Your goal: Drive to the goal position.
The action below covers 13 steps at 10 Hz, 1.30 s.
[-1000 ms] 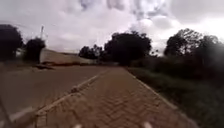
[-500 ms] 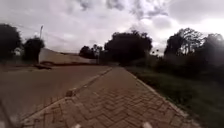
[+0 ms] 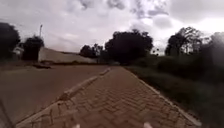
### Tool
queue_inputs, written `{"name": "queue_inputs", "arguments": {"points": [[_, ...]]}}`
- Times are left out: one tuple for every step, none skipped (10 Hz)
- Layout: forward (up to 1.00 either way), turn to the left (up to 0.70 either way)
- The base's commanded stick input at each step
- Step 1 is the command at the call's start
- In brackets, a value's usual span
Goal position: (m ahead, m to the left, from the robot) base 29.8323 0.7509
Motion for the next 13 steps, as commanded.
{"name": "queue_inputs", "arguments": {"points": [[0.50, -0.02], [0.50, -0.50], [0.50, -0.50], [0.50, -0.50], [0.50, -0.50], [0.50, -0.50], [0.50, -0.22], [0.50, -0.05], [0.50, 0.00], [0.50, 0.00], [0.50, 0.00], [0.50, 0.00], [0.50, 0.00]]}}
